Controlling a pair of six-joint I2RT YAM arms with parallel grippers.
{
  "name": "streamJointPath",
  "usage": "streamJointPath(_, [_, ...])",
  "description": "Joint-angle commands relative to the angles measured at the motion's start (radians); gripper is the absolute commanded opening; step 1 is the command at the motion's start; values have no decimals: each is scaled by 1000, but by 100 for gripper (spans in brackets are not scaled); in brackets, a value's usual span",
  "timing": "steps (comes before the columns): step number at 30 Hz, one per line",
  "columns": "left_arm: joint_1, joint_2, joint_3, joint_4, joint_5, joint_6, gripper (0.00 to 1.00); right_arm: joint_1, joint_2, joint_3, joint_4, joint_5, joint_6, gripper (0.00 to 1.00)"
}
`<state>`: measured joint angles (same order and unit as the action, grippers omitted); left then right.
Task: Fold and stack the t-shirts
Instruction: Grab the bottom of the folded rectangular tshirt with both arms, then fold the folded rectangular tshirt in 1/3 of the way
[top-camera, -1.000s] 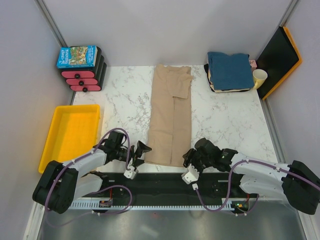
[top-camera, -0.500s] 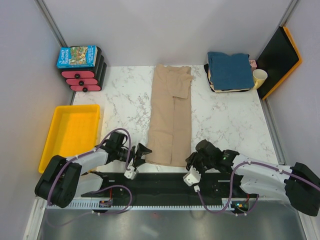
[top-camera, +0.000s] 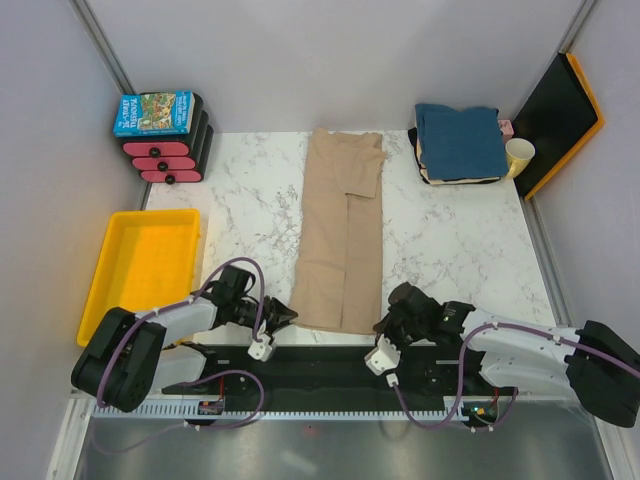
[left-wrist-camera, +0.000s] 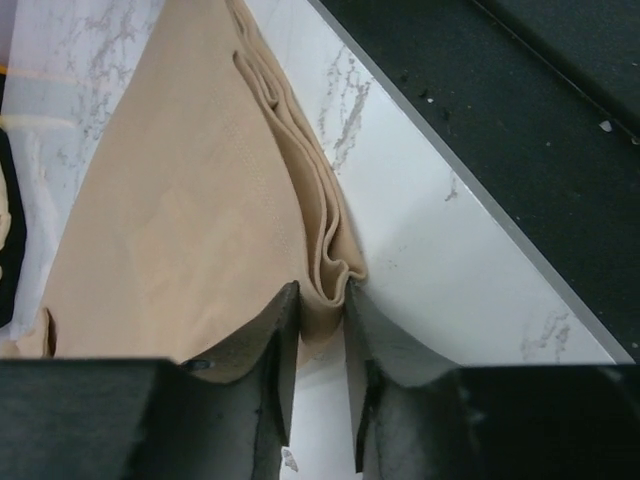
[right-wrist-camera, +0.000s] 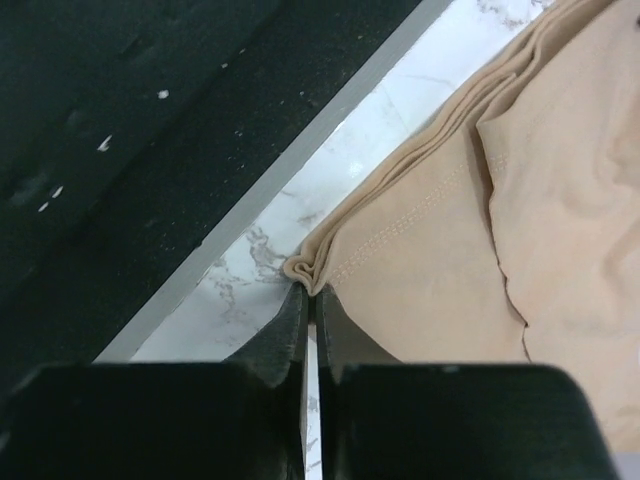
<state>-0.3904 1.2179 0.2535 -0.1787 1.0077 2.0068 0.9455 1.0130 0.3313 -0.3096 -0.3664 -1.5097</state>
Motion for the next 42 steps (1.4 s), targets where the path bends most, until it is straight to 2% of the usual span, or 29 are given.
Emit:
streamJointPath(1, [-5, 2, -19, -64, -21, 635, 19, 16, 33, -3, 23, -20, 49, 0])
streamJointPath(2, [-5, -3, -19, -67, -24, 633, 7, 16, 36, 3, 26, -16, 54, 0])
streamJointPath(3, [-5, -11, -19, -68, -18, 627, 2, 15, 38, 6, 26, -11, 68, 0])
streamJointPath(9, [-5, -131, 7, -87, 41, 468, 2, 15, 1, 80, -54, 26, 140, 0])
streamJointPath(12, [-5, -234, 62, -100, 95, 281, 2, 13, -30, 149, -142, 49, 192, 0])
streamJointPath(18, [-8, -337, 248, -142, 71, -315, 2, 13, -76, 278, -241, 78, 382, 0])
streamJointPath(24, [-8, -299, 427, -240, -33, -574, 2, 4, -76, 374, -238, 116, 574, 0])
streamJointPath(28, [-8, -270, 493, -277, -61, -637, 2, -43, -65, 431, -240, 130, 602, 0])
streamJointPath(34, [-8, -288, 524, -295, -118, -697, 2, -149, -27, 538, -224, 190, 557, 0])
streamJointPath(39, [-10, -392, 520, -369, -100, -737, 2, -157, -16, 643, -336, 60, 540, 0])
streamJointPath(42, [-10, -443, 541, -485, -55, -714, 2, -155, -14, 670, -416, 15, 488, 0])
